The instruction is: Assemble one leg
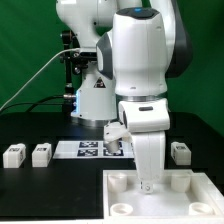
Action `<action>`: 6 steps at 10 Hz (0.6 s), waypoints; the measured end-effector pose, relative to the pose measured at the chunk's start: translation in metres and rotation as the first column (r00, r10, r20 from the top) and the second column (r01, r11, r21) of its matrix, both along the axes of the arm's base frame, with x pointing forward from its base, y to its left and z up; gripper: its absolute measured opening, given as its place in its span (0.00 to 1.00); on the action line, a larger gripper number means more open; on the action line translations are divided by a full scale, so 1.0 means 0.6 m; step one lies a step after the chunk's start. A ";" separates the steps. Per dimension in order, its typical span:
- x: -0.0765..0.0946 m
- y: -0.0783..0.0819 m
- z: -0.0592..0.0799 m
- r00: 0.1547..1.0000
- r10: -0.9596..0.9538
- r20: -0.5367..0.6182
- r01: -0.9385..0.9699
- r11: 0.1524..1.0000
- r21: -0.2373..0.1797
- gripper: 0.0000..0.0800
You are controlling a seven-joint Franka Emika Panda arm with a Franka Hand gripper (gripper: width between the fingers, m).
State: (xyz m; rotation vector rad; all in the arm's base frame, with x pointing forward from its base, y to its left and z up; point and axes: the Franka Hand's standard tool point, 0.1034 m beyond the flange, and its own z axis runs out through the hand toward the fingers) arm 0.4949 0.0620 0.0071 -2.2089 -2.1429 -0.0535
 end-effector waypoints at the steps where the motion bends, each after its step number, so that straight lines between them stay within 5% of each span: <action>1: 0.000 0.000 0.000 1.000 0.000 0.000 0.000 1.000 0.000 0.81; 3: 0.001 -0.001 0.002 1.000 -0.002 0.002 0.002 1.000 -0.001 0.81; 6: 0.003 0.011 0.067 0.993 -0.114 0.023 0.114 0.993 -0.016 0.81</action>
Offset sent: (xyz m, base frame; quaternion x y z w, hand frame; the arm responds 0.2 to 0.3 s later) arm -0.0048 -0.0048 0.0267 -0.0150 0.0043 0.0116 0.9998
